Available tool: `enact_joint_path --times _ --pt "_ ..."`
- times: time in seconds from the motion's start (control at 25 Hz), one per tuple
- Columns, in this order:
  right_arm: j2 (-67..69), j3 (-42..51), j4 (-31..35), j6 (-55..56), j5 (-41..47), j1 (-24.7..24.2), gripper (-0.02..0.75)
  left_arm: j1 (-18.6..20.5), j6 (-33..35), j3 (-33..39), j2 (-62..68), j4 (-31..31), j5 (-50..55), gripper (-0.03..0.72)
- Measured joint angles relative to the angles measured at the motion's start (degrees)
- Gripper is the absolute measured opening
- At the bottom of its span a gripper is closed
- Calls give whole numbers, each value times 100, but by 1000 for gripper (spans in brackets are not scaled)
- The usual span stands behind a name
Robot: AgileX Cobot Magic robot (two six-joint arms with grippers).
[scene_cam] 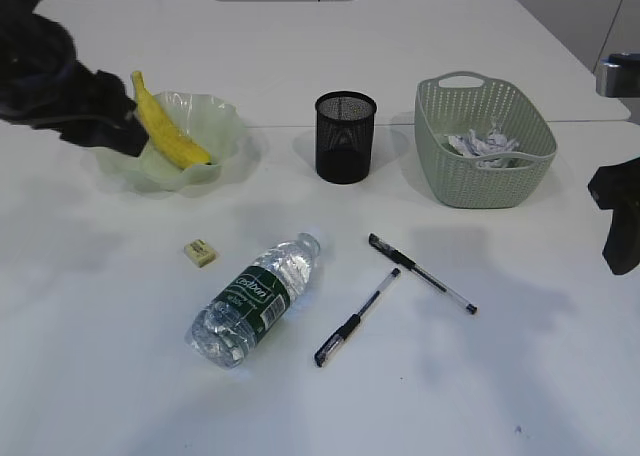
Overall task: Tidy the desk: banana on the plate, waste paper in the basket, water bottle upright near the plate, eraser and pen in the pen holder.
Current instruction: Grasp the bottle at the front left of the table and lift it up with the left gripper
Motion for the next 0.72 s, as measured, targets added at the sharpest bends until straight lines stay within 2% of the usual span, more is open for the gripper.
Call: enact_joint_path --times 0.12,0.28,0.4,0.72 --pt "0 13 0 0 -20 0 387 -369 0 -482 467 148 60 414" --pt "0 13 0 0 -56 0 387 -712 4 -1010 1069 210 87 491" --pt "0 13 0 0 -66 0 387 -939 99 -1288 1521 305 161 516" --pt "0 13 0 -12 -79 0 387 -1135 323 -1973 2661 350 656 524"
